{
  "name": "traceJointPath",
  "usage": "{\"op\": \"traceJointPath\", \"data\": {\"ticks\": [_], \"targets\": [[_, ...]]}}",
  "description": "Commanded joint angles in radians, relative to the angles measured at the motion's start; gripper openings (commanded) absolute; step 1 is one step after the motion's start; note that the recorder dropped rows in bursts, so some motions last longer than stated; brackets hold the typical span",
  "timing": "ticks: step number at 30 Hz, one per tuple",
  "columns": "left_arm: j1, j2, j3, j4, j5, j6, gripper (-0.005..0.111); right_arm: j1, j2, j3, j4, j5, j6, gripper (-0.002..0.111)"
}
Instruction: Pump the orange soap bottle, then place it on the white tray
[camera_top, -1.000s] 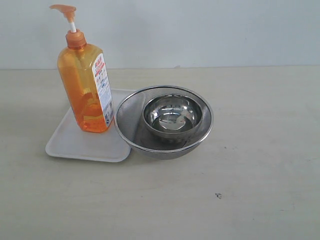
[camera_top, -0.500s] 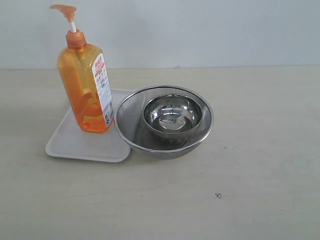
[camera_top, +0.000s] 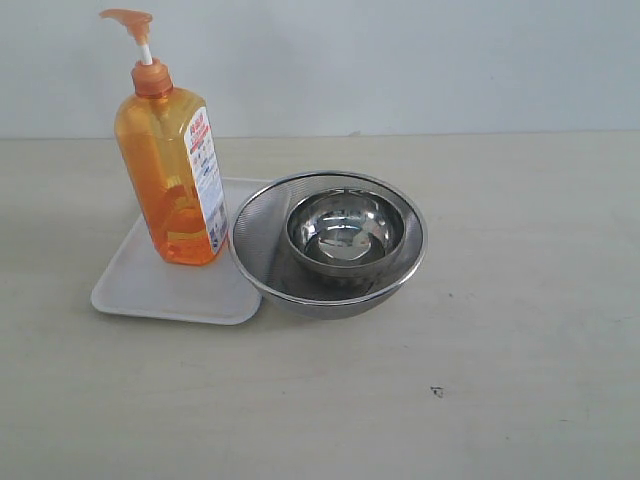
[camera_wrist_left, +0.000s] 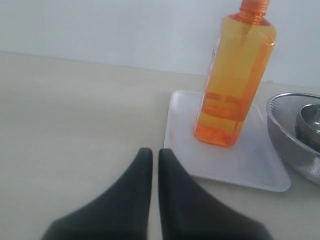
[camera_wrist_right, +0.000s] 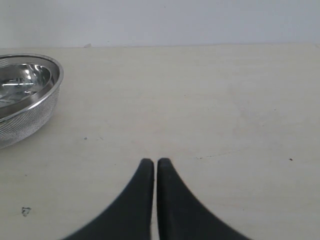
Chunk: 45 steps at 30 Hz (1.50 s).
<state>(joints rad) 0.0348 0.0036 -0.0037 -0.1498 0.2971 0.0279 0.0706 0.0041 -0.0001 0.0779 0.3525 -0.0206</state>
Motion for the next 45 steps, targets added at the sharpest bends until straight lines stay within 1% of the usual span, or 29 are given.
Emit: {"op": "traceJointPath", "data": {"ticks": [1, 45], "targets": [[0.002, -0.004, 0.004, 0.005, 0.003, 0.037, 0.005, -0.003, -0.004, 0.0, -0.004, -0.005, -0.001, 0.0], [0.002, -0.004, 0.004, 0.019, 0.003, 0.044, 0.005, -0.003, -0.004, 0.0, -0.004, -0.01, -0.001, 0.0]]}}
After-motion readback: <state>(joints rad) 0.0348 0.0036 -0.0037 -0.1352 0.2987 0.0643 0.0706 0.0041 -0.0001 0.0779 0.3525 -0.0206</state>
